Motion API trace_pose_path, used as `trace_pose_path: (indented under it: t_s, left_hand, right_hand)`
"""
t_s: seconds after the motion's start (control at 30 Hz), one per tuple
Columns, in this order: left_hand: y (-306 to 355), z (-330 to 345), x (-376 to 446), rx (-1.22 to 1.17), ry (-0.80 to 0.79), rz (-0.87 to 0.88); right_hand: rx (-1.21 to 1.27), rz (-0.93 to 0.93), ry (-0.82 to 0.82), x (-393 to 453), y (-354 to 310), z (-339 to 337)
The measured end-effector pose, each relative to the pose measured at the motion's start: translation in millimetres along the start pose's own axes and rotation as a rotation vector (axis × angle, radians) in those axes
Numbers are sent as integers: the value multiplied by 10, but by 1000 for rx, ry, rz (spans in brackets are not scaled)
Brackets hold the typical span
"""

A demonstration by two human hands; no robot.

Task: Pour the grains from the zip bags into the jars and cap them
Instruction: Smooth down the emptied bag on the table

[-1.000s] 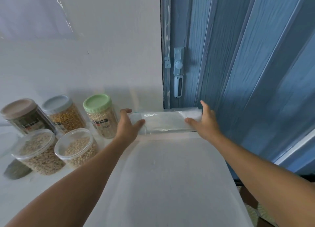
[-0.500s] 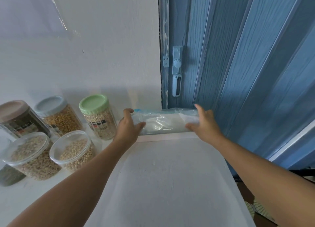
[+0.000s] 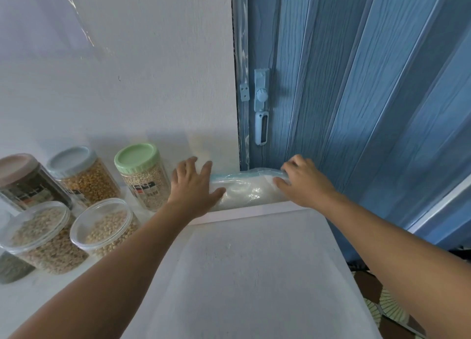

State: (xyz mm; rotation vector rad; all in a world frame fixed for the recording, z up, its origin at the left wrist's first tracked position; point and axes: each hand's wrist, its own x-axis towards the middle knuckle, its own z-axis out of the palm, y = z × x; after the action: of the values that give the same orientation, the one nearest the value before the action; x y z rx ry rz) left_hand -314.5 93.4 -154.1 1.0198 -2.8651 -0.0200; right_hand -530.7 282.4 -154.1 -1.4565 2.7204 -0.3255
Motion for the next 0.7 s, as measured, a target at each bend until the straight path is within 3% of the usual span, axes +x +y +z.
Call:
trace_pose_path:
  t_s: [0.1,0.2,0.27,0.43,0.6,0.7]
  left_hand:
    - [5,78,6,-155,-12,153]
    - [-12,188,-42,-236,112,191]
    - [-33,255,-73,-231,185,220]
    - [-69,335,-96,-296,176,244]
    - [-69,409,-138,-264,358,310]
    - [-72,361,-173,-221,352,300]
  right_hand:
    - [113,-12,-49,-31,46,16]
    - [152,-27,-60,-55,66,75]
    - [176,-28,-45,-51,70,130]
    - [192,-67,28,-69,90,215]
    - [192,-117,58,-103,116,252]
    - [251,-133,57,-134,150,290]
